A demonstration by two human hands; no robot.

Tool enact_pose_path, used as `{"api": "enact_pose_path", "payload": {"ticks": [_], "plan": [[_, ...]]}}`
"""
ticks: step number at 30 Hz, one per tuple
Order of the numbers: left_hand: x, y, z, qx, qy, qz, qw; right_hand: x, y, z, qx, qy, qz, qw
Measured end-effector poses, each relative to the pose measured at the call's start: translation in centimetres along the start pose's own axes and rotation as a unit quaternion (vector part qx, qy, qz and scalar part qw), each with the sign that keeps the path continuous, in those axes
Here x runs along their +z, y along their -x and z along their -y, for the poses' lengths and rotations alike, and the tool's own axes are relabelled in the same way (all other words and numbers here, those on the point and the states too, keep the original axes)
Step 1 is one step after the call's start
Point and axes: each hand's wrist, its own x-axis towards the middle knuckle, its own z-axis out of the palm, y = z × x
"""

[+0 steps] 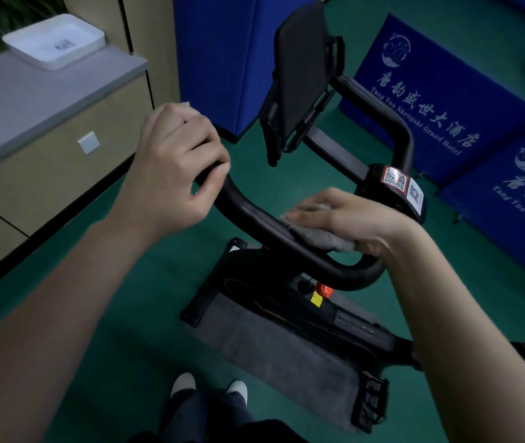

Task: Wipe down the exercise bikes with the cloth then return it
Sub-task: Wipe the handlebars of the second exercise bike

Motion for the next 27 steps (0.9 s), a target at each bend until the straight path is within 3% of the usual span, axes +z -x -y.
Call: {"api": "enact_pose_path", "payload": {"ticks": [4, 9, 11, 15, 17, 20, 23, 27], "plan": [[0.3, 0.0, -0.5, -0.02, -0.01, -0.002, 1.0, 1.4, 0.8, -1.0, -0.047, 0.052, -0.1, 0.992], [0.2, -0.1, -0.7, -0.026, -0.027, -0.002, 0.999, 0.7, 3.1, -1.4, -0.046, 0.188, -0.114, 0.974], [0.3, -0.1, -0.8, -0.033, -0.035, -0.009, 0.999, 1.6, 4.3, -2.3, -0.064, 0.21, -0.197, 0.956], [0.6, 0.0, -1.0, -0.041, -0.044, -0.021, 0.998, 7.5, 4.2, -2.9, -0.18, 0.183, -0.411, 0.875], [0.5, -0.1, -1.0, -0.036, -0.046, -0.019, 0.998, 10.0, 3.6, -2.9, -0.246, 0.187, -0.462, 0.831], [0.3, -0.1, -0.8, -0.023, -0.046, -0.014, 0.999, 10.5, 3.7, -4.4, -0.299, 0.197, -0.476, 0.803], [0.2, 0.0, -0.6, -0.012, -0.039, -0.013, 0.999, 10.6, 4.5, -6.5, -0.274, 0.198, -0.537, 0.773], [0.3, 0.0, -0.1, 0.006, -0.032, -0.016, 0.999, 13.0, 3.9, -7.3, -0.183, 0.199, -0.658, 0.703]]}}
